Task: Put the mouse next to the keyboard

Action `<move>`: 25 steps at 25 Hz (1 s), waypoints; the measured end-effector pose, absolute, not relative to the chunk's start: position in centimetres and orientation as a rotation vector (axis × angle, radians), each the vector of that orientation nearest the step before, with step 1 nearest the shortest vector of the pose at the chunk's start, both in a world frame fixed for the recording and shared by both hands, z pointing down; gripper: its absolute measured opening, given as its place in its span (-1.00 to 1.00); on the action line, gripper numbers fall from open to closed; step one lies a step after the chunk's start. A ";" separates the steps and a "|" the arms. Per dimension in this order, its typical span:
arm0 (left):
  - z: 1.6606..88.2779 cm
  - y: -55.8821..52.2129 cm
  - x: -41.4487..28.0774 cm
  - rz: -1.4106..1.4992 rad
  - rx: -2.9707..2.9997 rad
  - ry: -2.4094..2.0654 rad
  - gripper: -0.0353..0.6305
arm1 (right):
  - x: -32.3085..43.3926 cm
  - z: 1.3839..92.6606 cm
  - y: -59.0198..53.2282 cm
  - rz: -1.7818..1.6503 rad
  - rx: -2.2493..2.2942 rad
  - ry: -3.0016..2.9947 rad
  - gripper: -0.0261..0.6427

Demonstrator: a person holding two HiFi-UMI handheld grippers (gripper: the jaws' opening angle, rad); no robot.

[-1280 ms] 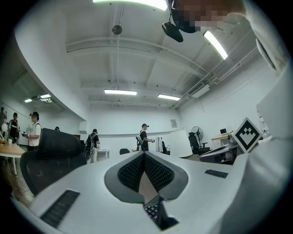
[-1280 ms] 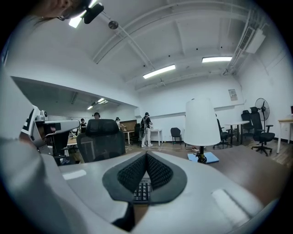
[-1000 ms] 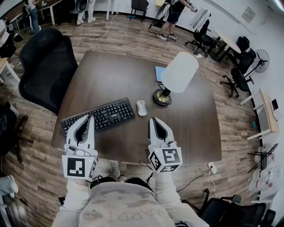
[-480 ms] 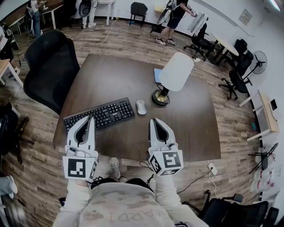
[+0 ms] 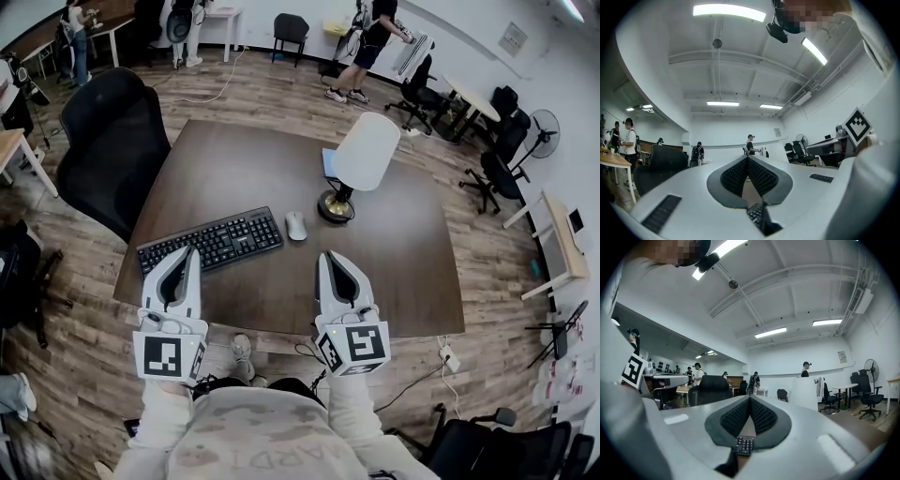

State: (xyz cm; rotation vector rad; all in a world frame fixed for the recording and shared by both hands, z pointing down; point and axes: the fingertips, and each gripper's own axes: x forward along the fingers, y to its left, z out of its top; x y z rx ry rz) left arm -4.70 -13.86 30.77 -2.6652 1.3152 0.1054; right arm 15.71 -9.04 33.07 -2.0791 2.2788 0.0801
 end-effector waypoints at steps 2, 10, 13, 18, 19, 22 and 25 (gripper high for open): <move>30.6 -13.4 -4.7 0.109 -2.663 1.312 -0.88 | 15.5 32.7 -8.5 0.094 -2.070 2.279 -0.89; 30.4 -12.3 -4.8 0.118 -2.657 1.311 -0.88 | 15.1 31.7 -7.2 0.155 -2.049 2.289 -0.89; 30.2 -12.0 -4.8 0.122 -2.653 1.315 -0.88 | 15.2 31.4 -7.1 0.159 -2.045 2.284 -0.89; 30.0 -11.6 -5.0 0.124 -2.644 1.326 -0.88 | 15.1 31.2 -6.8 0.161 -2.034 2.279 -0.89; 30.0 -11.6 -5.0 0.125 -2.643 1.327 -0.88 | 15.0 31.2 -6.9 0.166 -2.031 2.283 -0.89; 29.9 -11.5 -5.1 0.127 -2.640 1.328 -0.88 | 14.8 31.0 -6.9 0.175 -2.023 2.292 -0.89; 29.9 -11.2 -5.1 0.126 -2.639 1.328 -0.88 | 14.8 30.9 -6.6 0.174 -2.017 2.290 -0.89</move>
